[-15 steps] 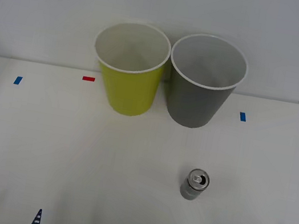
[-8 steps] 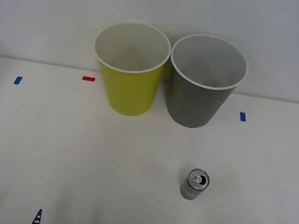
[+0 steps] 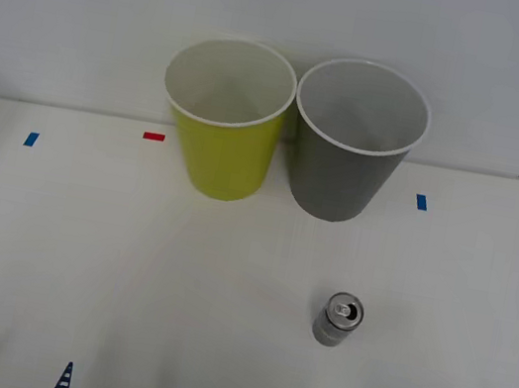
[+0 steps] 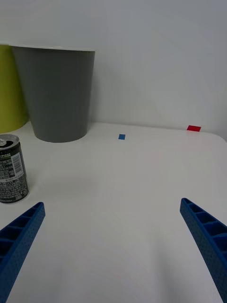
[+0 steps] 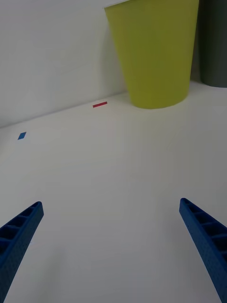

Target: Put cans in the gray bin and PET bottles in the light green bin.

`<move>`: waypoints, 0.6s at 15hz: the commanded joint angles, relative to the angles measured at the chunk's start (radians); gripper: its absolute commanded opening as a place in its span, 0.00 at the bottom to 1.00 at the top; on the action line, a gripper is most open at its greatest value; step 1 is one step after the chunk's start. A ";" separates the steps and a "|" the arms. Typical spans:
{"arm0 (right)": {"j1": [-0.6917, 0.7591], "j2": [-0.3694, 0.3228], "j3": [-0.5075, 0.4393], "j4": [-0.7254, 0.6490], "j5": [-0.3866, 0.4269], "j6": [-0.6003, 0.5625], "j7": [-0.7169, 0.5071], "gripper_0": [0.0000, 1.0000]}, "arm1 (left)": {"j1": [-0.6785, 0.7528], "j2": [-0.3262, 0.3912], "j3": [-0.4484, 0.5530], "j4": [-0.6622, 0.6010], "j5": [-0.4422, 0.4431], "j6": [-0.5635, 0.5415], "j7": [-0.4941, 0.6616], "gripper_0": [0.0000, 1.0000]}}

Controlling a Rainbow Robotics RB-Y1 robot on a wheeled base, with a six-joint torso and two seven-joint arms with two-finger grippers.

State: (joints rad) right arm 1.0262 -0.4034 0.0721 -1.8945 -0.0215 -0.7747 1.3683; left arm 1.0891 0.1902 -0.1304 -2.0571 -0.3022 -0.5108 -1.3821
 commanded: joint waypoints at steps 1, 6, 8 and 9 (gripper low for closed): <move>0.000 0.000 0.000 0.000 0.000 0.000 0.000 1.00 | 0.000 0.000 0.000 0.000 0.000 0.000 0.000 1.00; 0.000 0.000 0.000 0.000 0.000 0.000 0.000 1.00 | 0.000 0.000 0.000 0.000 0.000 0.000 0.000 1.00; 0.000 0.000 0.000 0.000 0.000 0.000 0.000 1.00 | 0.000 0.000 0.000 0.000 0.000 0.000 0.000 1.00; 0.000 0.000 0.000 0.000 0.000 0.000 0.000 1.00 | 0.000 0.000 0.000 0.000 0.000 0.000 0.000 1.00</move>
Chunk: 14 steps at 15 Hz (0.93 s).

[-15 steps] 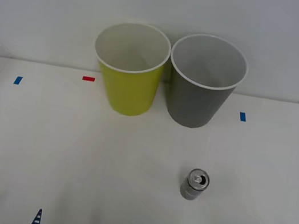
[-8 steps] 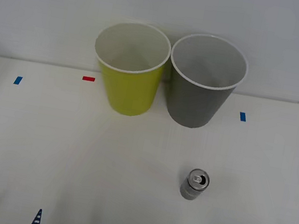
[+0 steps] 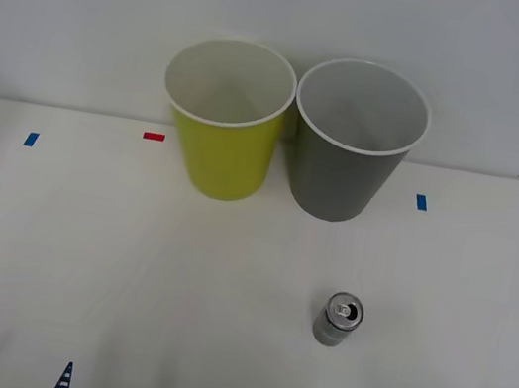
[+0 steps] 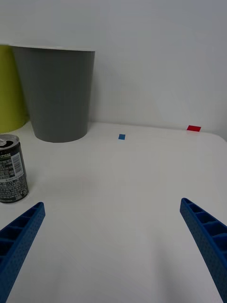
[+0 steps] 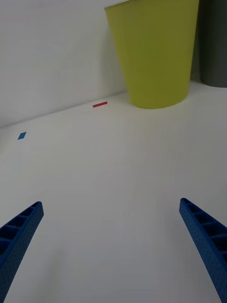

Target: Put cans in the gray bin and PET bottles in the light green bin.

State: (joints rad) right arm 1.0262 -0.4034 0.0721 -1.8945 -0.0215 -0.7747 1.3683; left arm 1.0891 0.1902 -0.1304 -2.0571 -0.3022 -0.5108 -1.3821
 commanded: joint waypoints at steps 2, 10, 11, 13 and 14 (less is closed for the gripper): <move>0.000 0.000 0.000 0.000 0.000 0.000 0.000 1.00 | 0.000 0.000 0.000 0.000 0.000 0.000 0.000 1.00; 0.000 0.000 0.000 0.000 0.000 0.000 0.000 1.00 | 0.000 0.000 0.000 0.000 0.000 0.000 0.000 1.00; 0.000 0.000 0.000 0.000 0.000 0.000 0.000 1.00 | 0.000 0.000 0.000 0.000 0.000 0.000 0.000 1.00; 0.000 0.000 0.000 0.000 0.000 0.000 0.000 1.00 | 0.000 0.000 0.000 0.000 0.000 0.000 0.000 1.00; 0.000 0.000 0.000 0.000 0.000 0.000 0.000 1.00 | 0.000 0.000 0.000 0.000 0.000 0.000 0.000 1.00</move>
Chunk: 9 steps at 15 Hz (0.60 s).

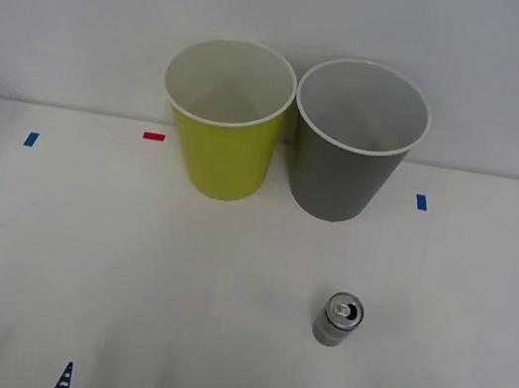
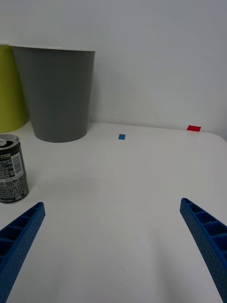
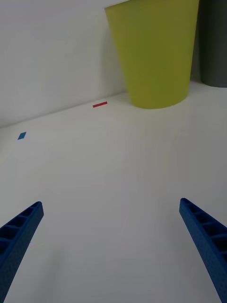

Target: Put cans in the gray bin and PET bottles in the light green bin.

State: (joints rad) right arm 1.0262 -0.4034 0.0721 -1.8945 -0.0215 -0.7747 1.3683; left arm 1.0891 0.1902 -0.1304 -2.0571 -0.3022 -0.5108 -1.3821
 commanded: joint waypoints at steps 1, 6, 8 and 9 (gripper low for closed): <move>0.000 0.000 0.000 0.000 0.000 0.000 0.000 1.00 | 0.000 0.000 0.000 0.000 0.000 0.000 0.000 1.00; 0.000 0.000 0.000 0.000 0.000 0.000 0.000 1.00 | 0.000 0.000 0.000 0.000 0.000 0.000 0.000 1.00; 0.000 0.000 0.000 0.000 0.000 0.000 0.000 1.00 | 0.000 0.000 0.000 0.000 0.000 0.000 0.000 1.00; 0.000 0.000 0.000 0.000 0.000 0.000 0.000 1.00 | 0.000 0.000 0.000 0.000 0.000 0.000 0.000 1.00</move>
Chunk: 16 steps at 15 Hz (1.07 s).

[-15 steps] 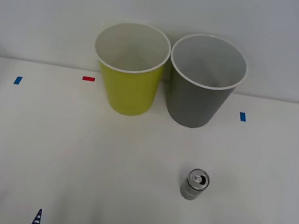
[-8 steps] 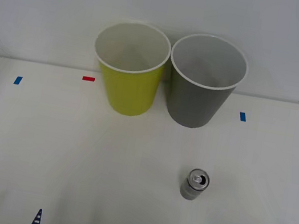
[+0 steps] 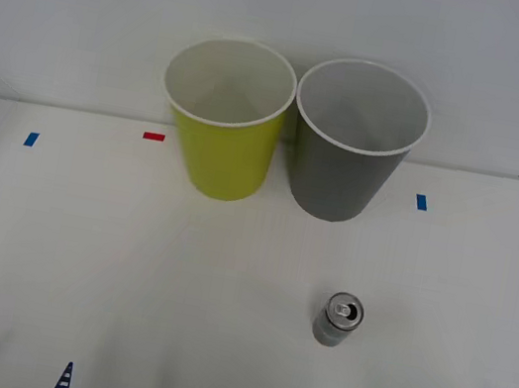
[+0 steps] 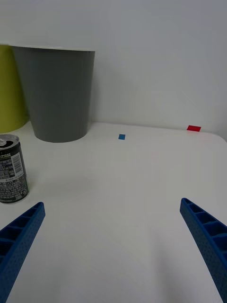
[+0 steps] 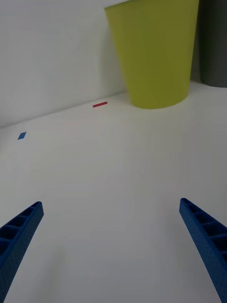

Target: Put cans in the gray bin and PET bottles in the light green bin.

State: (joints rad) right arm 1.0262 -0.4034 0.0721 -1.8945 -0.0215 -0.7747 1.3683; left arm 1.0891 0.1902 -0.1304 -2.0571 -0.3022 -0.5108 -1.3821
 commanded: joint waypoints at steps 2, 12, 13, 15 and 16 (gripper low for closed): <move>0.000 0.000 0.000 0.000 0.000 0.000 0.000 1.00 | 0.000 0.000 0.000 0.000 0.000 0.000 0.000 1.00; -0.052 0.008 0.138 0.077 -0.023 -0.089 0.103 1.00 | 0.000 0.000 0.000 0.000 0.000 0.000 0.000 1.00; -0.071 0.005 0.164 0.098 -0.031 -0.091 0.149 1.00 | 0.000 0.000 0.000 0.000 0.000 0.000 0.000 1.00; -0.146 -0.005 0.244 0.178 -0.075 -0.121 0.230 1.00 | 0.000 0.000 0.000 0.000 0.000 0.000 0.000 1.00; -0.189 -0.014 0.273 0.209 -0.078 -0.135 0.253 1.00 | 0.000 0.000 0.000 0.000 0.000 0.000 0.000 1.00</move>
State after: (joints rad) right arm 0.8847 -0.4058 0.3070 -1.7264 -0.0850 -0.8880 1.5869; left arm 1.0891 0.1902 -0.1304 -2.0570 -0.3022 -0.5108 -1.3821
